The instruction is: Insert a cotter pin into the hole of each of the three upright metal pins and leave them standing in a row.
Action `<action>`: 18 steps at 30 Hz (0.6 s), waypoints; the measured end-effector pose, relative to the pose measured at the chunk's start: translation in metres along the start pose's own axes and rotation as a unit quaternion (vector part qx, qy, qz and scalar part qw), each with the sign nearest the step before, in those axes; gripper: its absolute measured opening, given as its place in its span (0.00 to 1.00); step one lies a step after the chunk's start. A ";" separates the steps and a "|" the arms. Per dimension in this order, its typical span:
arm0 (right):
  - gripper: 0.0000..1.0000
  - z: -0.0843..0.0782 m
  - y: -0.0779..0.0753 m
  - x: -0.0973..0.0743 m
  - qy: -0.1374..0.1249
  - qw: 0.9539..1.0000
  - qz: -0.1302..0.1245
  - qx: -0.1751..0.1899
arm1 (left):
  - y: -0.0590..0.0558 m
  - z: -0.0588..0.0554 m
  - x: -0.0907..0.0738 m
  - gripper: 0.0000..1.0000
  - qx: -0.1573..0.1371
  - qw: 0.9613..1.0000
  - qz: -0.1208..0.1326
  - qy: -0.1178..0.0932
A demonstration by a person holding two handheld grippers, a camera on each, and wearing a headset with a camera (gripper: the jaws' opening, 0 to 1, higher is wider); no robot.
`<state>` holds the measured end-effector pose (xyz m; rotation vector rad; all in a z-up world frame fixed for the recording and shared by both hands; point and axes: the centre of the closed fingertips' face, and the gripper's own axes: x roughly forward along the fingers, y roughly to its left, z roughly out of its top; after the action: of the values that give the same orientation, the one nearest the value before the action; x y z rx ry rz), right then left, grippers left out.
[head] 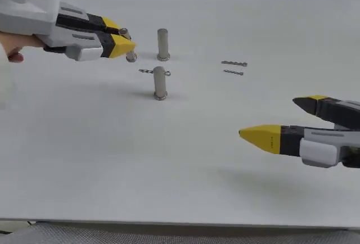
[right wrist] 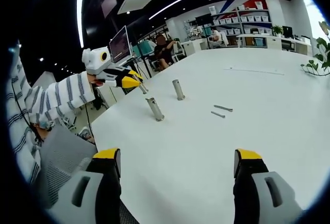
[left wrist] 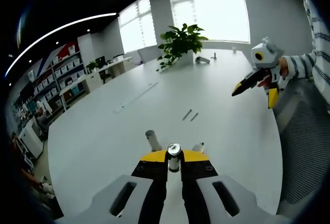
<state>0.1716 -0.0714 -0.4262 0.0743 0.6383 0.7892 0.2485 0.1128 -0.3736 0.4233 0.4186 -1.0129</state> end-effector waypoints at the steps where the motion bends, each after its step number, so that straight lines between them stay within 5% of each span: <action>1: 0.90 0.000 0.000 0.000 -0.001 1.000 -0.002 -0.001 | -0.004 0.003 -0.001 0.05 0.000 1.000 -0.006 -0.005; 9: 0.90 0.005 0.001 -0.003 -0.006 1.000 -0.008 -0.010 | -0.056 0.026 0.005 0.05 0.008 0.995 -0.088 -0.045; 18: 0.90 0.003 0.004 -0.007 -0.005 1.000 -0.010 -0.011 | -0.095 0.026 0.024 0.05 0.028 0.990 -0.134 -0.036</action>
<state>0.1671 -0.0727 -0.4192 0.0524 0.6196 0.7750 0.1806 0.0382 -0.3775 0.3860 0.3886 -1.3002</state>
